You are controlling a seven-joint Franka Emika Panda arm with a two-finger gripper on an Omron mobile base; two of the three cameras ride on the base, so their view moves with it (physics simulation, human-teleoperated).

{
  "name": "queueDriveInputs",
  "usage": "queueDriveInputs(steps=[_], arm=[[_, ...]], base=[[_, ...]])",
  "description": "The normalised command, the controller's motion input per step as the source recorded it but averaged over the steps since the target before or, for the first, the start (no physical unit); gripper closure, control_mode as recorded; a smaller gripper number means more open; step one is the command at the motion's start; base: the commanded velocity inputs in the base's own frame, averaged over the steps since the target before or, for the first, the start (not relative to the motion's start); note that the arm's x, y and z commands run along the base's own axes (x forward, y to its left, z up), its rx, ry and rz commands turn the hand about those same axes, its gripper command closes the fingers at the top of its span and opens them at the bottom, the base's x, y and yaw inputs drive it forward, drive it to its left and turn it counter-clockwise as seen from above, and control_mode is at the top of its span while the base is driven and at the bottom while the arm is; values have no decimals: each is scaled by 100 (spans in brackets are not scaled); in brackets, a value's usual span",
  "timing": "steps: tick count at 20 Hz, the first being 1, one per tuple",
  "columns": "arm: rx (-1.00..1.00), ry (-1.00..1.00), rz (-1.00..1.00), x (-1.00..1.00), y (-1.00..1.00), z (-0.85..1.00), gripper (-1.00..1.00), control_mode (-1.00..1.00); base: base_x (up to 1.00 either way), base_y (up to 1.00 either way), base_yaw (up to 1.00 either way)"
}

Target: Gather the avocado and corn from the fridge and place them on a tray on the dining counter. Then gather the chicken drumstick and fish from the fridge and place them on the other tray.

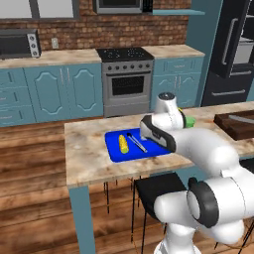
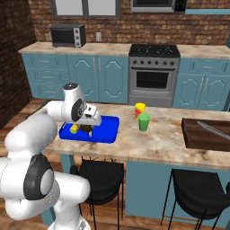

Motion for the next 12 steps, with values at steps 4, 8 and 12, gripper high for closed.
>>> queueDriveInputs(steps=[4, 8, 12], arm=[[-5, 0, 1, 80, 0, -58, 100, -100], [-4, 0, 2, 81, 0, -51, 100, -100], [-2, 1, 5, 75, -1, -41, 100, -100]], base=[[0, 0, 0], [0, 0, 0], [0, 0, 0]])
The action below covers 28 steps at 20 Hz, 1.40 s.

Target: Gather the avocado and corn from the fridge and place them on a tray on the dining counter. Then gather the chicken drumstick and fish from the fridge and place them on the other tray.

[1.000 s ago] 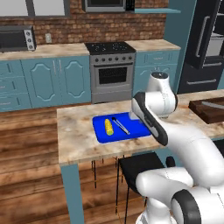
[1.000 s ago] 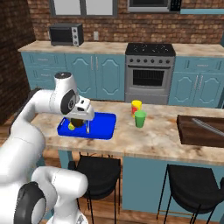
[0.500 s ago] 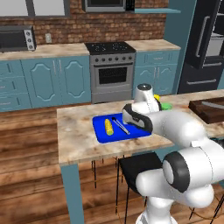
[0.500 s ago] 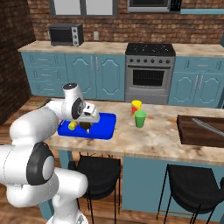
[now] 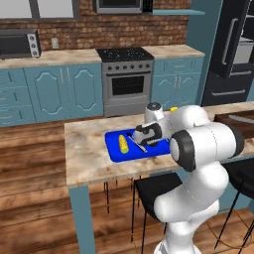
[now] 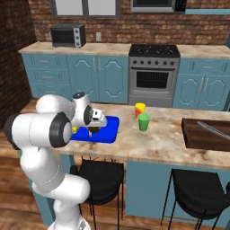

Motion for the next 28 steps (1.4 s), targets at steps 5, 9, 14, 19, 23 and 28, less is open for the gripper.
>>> queueDriveInputs(steps=[5, 9, 14, 19, 23, 28], arm=[[0, 0, 6, 46, 0, -39, 100, -100], [0, 0, 6, 47, 0, -40, 100, -100], [0, 0, 4, 17, 0, -24, -100, -100], [0, 0, 0, -30, 0, 31, -100, -100], [0, 0, 0, -39, -1, 61, -100, -100], [0, 0, 0, -23, 0, 23, -100, -100]], base=[[0, 0, 0], [0, 0, 0], [0, 0, 0], [0, 0, 0], [0, 0, 0], [0, 0, 0]])
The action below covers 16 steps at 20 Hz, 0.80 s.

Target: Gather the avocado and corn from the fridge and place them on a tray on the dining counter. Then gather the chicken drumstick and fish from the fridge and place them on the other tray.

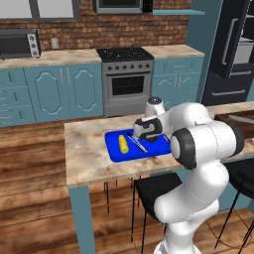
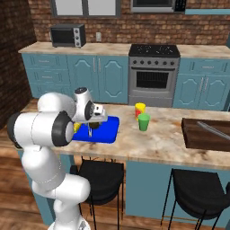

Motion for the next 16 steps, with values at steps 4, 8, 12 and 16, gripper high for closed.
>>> queueDriveInputs(steps=[4, 8, 12, 16], arm=[[0, 1, 3, 32, -3, -20, -100, -100], [0, 3, 4, 28, 0, -31, -100, -100], [0, 14, 6, 10, 0, -59, -100, -100], [0, 15, 3, 24, -1, -39, -100, -100]], base=[[0, 0, 0], [0, 0, 0], [0, 0, 0], [0, 0, 0]])
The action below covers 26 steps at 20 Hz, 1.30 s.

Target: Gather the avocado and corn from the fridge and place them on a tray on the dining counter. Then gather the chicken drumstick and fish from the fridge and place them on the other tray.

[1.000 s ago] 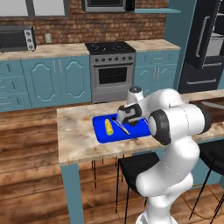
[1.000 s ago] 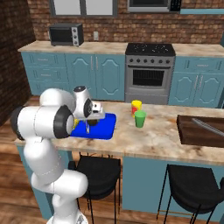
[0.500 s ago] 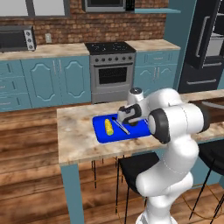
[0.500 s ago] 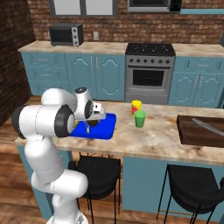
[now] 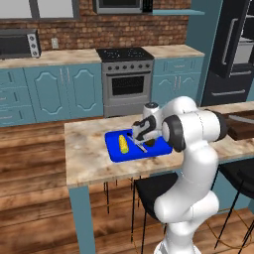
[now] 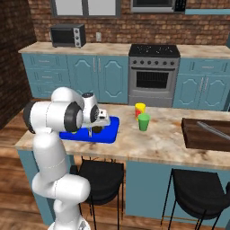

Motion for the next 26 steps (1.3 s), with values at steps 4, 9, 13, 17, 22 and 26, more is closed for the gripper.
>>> queueDriveInputs(steps=[4, 9, 13, 17, 22, 26], arm=[[0, 2, 0, 33, -13, -3, -100, -100], [0, -5, 0, -15, -5, 10, -100, -100], [0, -12, 0, -73, -6, 51, -100, -100], [0, -14, 0, -86, -18, 73, -100, -100], [0, -14, 0, -97, -28, 57, -100, -100], [2, -6, -1, -100, -4, 51, -100, -100]], base=[[0, 0, 0], [0, 0, 0], [0, 0, 0], [0, 0, 0], [0, 0, 0], [0, 0, 0]])
